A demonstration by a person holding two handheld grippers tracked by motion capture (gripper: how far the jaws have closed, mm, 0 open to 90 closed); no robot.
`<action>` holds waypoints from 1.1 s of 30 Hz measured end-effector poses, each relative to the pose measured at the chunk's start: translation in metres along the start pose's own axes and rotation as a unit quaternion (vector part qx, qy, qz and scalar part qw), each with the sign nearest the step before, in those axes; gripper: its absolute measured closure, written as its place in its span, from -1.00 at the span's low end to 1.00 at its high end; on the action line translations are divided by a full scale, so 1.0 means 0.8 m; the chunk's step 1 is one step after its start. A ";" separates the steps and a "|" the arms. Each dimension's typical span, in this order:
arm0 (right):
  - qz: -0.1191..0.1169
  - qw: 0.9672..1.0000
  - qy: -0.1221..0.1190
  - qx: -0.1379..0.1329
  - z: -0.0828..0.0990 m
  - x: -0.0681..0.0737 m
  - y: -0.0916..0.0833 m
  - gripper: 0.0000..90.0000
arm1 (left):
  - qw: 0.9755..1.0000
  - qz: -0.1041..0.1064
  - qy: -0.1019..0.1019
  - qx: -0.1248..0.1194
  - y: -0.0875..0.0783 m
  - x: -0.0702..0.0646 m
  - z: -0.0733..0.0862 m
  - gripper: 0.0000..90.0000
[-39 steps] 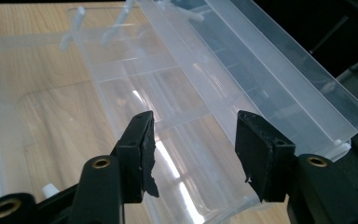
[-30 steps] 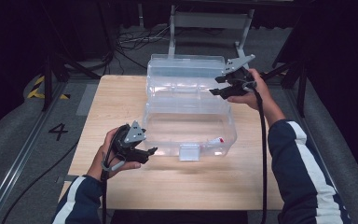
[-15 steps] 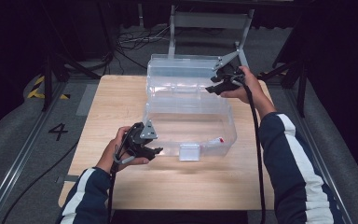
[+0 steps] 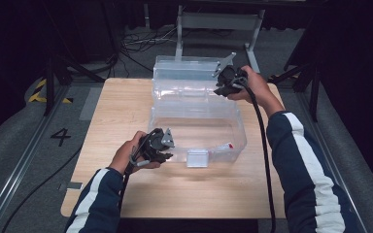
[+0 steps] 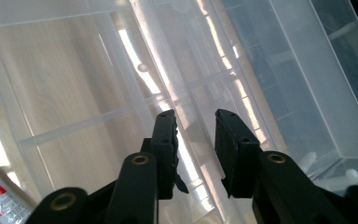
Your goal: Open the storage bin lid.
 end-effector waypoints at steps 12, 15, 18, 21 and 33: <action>-0.011 0.997 -0.059 0.047 -0.013 0.005 -0.002 0.79 | 1.000 0.017 -0.009 0.001 0.007 0.001 -0.004 0.62; -0.028 0.997 -0.062 0.043 -0.013 0.006 -0.007 0.85 | 1.000 0.020 -0.009 -0.002 0.007 0.001 -0.004 0.62; -0.030 0.996 -0.065 0.044 -0.013 0.006 -0.008 0.86 | 1.000 0.020 -0.010 -0.003 0.007 0.001 -0.004 0.62; -0.033 0.995 -0.077 0.052 -0.015 0.010 -0.011 0.90 | 1.000 0.025 -0.013 -0.005 0.009 0.002 -0.003 0.62; -0.034 0.993 -0.099 0.050 -0.014 0.015 -0.015 0.94 | 1.000 0.026 -0.015 -0.005 0.009 0.002 -0.003 0.60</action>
Point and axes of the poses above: each handheld gripper's, and its own axes: y roughly forward along the jaws, z roughly out of its underside, x roughly to its left, the point moved 5 cm from there along y, roughly forward along the jaws, and after that the axes turned 2 degrees about y, right-handed, at the moved point
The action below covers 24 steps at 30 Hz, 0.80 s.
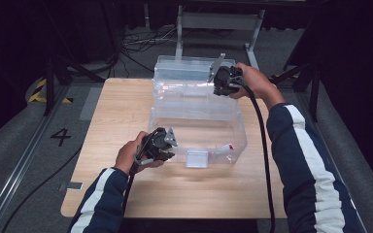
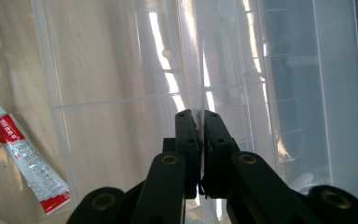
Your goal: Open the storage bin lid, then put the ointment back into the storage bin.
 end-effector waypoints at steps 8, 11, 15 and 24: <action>0.000 1.000 0.002 -0.008 0.002 0.002 -0.002 0.94 | 1.000 -0.001 -0.002 -0.001 0.000 0.000 0.000 0.60; -0.003 1.000 0.005 -0.006 0.001 0.002 -0.002 0.94 | 1.000 -0.002 -0.004 -0.002 0.000 -0.001 0.000 0.59; -0.008 1.000 0.007 -0.002 0.001 0.002 -0.004 0.94 | 1.000 -0.001 -0.006 -0.003 0.000 -0.001 0.000 0.58; -0.012 1.000 0.006 -0.006 0.000 0.005 -0.007 0.96 | 1.000 -0.006 -0.007 -0.015 0.000 -0.002 0.001 0.56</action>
Point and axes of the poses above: each handheld gripper's, and its own axes: y roughly forward along the jaws, z roughly out of its underside, x roughly to its left, the point moved 5 cm from there along y, roughly forward along the jaws, and after that the axes turned 2 degrees about y, right-handed, at the moved point
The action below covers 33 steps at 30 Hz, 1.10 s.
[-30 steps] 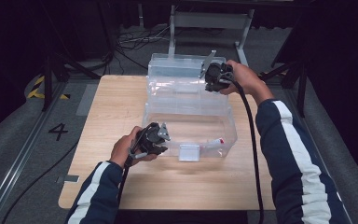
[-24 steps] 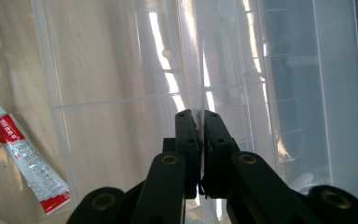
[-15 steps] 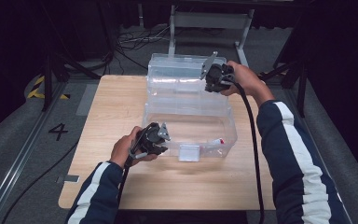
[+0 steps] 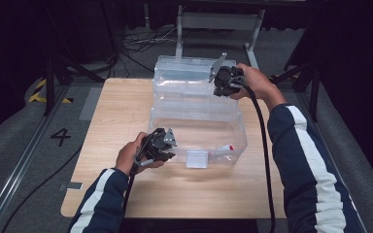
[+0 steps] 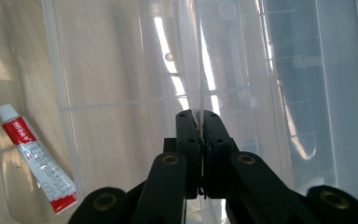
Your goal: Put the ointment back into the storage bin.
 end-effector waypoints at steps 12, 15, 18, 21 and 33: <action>0.007 1.000 -0.007 -0.008 0.001 0.017 -0.011 0.96 | 1.000 0.004 -0.006 0.003 0.000 0.000 0.000 0.56; 0.005 1.000 -0.011 -0.005 0.001 0.022 -0.015 0.96 | 1.000 0.002 -0.006 0.002 0.000 0.000 0.000 0.55; 0.009 1.000 -0.017 -0.001 0.001 0.026 -0.017 0.96 | 1.000 0.000 -0.008 0.002 0.000 0.000 0.000 0.54; 0.009 1.000 -0.016 -0.003 0.002 0.028 -0.018 0.96 | 1.000 0.000 -0.008 0.001 0.000 -0.001 0.000 0.53; 0.016 1.000 -0.018 -0.010 0.003 0.038 -0.022 0.96 | 1.000 -0.002 -0.006 0.000 0.001 -0.001 0.000 0.52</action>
Point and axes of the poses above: each handheld gripper's, and its own axes: y roughly forward along the jaws, z roughly out of its underside, x roughly to its left, the point moved 5 cm from there along y, roughly forward along the jaws, and after that the axes turned 2 degrees about y, right-handed, at the moved point
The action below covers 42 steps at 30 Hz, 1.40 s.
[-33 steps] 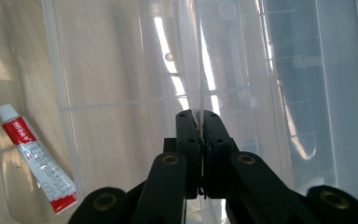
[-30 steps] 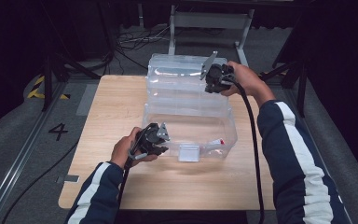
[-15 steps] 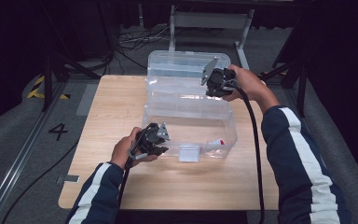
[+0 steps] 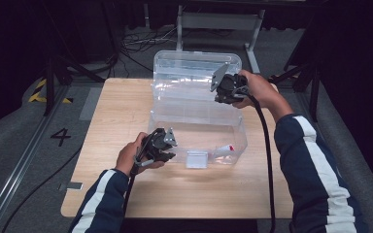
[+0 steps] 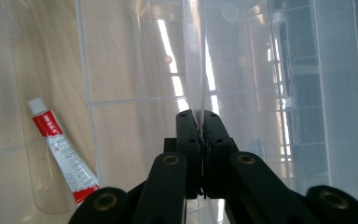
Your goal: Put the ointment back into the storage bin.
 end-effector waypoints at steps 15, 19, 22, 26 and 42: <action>0.001 1.000 -0.004 -0.005 0.002 0.010 -0.004 0.96 | 1.000 -0.006 0.001 0.002 0.000 -0.001 0.000 0.51; 0.003 1.000 0.000 -0.008 0.002 0.013 -0.005 0.95 | 1.000 -0.005 0.002 0.001 0.000 -0.001 0.000 0.50; 0.004 1.000 -0.002 -0.009 0.003 0.015 -0.006 0.95 | 1.000 -0.006 0.002 0.001 0.000 -0.001 0.000 0.50; 0.004 1.000 -0.003 -0.011 0.003 0.018 -0.007 0.95 | 1.000 -0.007 0.003 0.002 0.000 -0.001 0.000 0.49; 0.001 1.000 -0.001 -0.029 0.007 0.031 -0.011 0.95 | 1.000 -0.016 0.004 0.001 0.001 -0.002 0.000 0.47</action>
Point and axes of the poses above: each handheld gripper's, and its own axes: y roughly forward along the jaws, z roughly out of its underside, x roughly to its left, the point moved 5 cm from there along y, roughly forward along the jaws, and after that the axes turned 2 degrees about y, right-handed, at the moved point
